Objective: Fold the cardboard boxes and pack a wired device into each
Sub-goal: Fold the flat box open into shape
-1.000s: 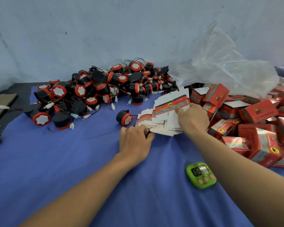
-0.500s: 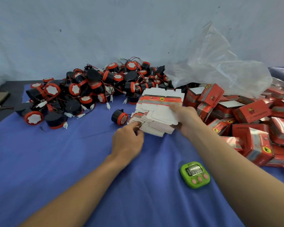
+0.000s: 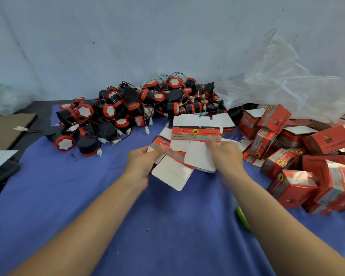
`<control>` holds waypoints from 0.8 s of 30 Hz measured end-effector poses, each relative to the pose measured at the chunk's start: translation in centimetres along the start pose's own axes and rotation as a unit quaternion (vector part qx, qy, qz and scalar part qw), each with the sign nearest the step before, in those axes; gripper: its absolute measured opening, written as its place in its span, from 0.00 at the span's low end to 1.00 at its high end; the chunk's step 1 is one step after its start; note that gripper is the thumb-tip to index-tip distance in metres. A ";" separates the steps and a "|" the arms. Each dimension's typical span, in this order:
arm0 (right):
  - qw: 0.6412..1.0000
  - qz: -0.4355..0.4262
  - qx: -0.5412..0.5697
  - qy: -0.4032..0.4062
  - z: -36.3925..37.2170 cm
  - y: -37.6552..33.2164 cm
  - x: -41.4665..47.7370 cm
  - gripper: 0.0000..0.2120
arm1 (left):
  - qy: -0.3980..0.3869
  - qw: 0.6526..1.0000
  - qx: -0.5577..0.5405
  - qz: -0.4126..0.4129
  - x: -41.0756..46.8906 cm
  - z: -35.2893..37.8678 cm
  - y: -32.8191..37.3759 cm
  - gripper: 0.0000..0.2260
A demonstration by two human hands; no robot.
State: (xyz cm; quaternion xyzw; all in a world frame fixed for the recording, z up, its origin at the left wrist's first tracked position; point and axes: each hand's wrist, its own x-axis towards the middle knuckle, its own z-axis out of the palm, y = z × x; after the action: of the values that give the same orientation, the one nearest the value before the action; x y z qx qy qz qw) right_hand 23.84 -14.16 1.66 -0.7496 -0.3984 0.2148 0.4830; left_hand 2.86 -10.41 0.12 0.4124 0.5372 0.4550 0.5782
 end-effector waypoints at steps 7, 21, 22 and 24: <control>0.985 0.108 0.131 0.043 -1.0 0.7 0.7 0.05 | 0.054 0.998 0.017 -0.003 0.0 -1.2 -0.8 0.10; 0.950 -0.241 -0.199 -0.003 1.2 -1.5 -5.0 0.16 | 0.142 0.986 -0.066 0.048 -0.4 -9.5 -1.1 0.04; 0.968 -0.212 -0.126 -0.051 2.4 -2.2 -6.2 0.12 | 0.144 0.986 -0.073 0.052 -0.5 -9.4 -1.1 0.05; 0.983 -0.115 0.015 -0.141 4.9 -3.3 -8.3 0.08 | 0.133 0.986 -0.076 0.070 -0.9 -9.2 -1.2 0.06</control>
State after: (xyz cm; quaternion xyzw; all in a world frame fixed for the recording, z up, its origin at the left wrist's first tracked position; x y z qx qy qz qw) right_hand 14.21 -17.44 1.92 -0.6535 -0.5425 0.2678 0.4549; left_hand -6.22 -11.72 -1.53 0.3398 0.5428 0.5848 0.4979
